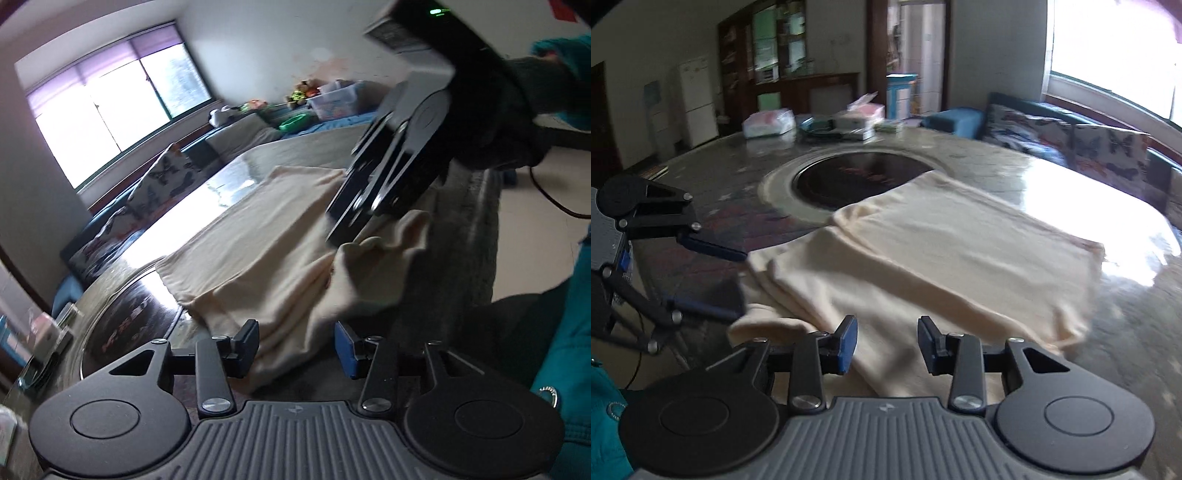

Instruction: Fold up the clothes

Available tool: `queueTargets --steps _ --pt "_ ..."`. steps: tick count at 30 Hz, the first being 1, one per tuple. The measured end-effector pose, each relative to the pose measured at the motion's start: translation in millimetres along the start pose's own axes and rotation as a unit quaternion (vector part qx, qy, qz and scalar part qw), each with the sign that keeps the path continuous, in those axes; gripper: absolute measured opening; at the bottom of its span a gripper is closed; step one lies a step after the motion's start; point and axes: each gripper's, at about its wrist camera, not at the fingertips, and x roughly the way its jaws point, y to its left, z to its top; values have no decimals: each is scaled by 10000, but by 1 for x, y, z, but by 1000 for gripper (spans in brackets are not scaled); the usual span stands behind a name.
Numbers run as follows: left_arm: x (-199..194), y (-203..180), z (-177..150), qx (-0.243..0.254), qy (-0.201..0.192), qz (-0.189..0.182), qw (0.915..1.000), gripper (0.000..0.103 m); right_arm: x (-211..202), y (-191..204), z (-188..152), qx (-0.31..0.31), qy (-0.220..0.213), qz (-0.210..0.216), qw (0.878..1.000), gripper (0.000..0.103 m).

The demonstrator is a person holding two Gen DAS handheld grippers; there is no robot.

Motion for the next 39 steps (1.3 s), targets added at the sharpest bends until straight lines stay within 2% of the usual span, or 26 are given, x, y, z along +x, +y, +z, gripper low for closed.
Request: queueTargets --steps 3,6,11,16,19,23,26,32,35,39 --pt "4 1 0 50 -70 -100 9999 49 6 7 1 -128 72 64 9999 36" --pt "10 -1 1 90 -155 -189 9997 49 -5 4 2 -110 -13 17 9999 36" --pt "18 -4 3 98 -282 -336 9990 49 -22 -18 2 152 -197 -349 9991 36" --pt "22 -4 6 70 -320 -329 9989 47 -11 -51 -1 577 -186 -674 9959 36" --pt "23 -3 7 44 -363 -346 9987 40 1 -64 -7 848 -93 -618 9944 37" --pt "23 1 9 -77 -473 -389 9981 16 -3 -61 -8 822 -150 -604 9947 37" --pt "22 13 13 -399 -557 -453 9966 11 -20 -54 -10 616 -129 -663 9958 37" --pt "28 46 26 -1207 -562 -542 9896 10 -57 -37 -21 46 42 -577 9983 45" --pt "37 54 29 -1372 -516 -545 9877 10 -66 -23 -27 -325 98 -428 9985 50" --pt "41 57 32 -1418 -485 -568 9871 10 -56 -6 -32 -718 91 -340 9968 50"
